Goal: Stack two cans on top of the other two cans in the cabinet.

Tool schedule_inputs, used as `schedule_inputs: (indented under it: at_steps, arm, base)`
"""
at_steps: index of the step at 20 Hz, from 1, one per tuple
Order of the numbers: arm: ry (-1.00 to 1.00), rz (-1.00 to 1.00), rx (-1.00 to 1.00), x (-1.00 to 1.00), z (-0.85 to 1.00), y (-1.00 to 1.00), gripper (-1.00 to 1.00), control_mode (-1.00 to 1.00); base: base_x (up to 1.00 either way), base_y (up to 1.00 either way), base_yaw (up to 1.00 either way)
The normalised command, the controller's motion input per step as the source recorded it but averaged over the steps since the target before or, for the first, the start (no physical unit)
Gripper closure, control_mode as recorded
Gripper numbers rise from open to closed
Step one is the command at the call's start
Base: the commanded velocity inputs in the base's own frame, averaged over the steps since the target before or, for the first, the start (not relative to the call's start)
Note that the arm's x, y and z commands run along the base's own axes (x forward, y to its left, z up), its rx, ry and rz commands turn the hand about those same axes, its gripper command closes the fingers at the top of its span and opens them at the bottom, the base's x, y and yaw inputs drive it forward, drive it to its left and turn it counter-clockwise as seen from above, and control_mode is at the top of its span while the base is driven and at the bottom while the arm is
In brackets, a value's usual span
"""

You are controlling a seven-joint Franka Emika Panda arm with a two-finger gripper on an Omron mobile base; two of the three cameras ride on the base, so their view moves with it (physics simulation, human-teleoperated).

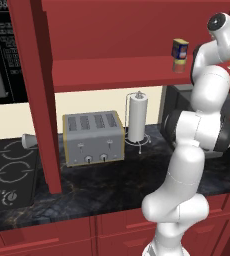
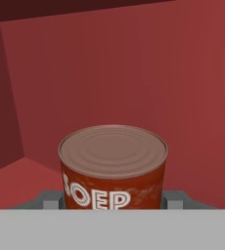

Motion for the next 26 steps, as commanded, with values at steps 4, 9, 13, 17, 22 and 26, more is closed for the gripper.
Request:
schedule_inputs:
  at_steps: [4,9,13,17,22,26]
  arm:
    - [0.0,0.0,0.0,0.0,0.0,-0.07,1.0,-1.0]
    - [0.0,0.0,0.0,0.0,0.02,-0.06,1.0,-1.0]
    - [0.0,0.0,0.0,0.0,0.0,-0.03,1.0,-1.0]
    - [0.0,0.0,0.0,0.0,0.01,0.0,1.0,-1.0]
    - [0.0,0.0,0.0,0.0,0.0,0.0,1.0,-1.0]
    - [0.0,0.0,0.0,0.0,0.0,-0.06,1.0,-1.0]
  base:
    - [0.0,0.0,0.0]
    - [0.0,0.0,0.0]
    - [0.0,0.0,0.0]
    - [0.0,0.0,0.0]
    - [0.0,0.0,0.0]
    - [0.0,0.0,0.0]
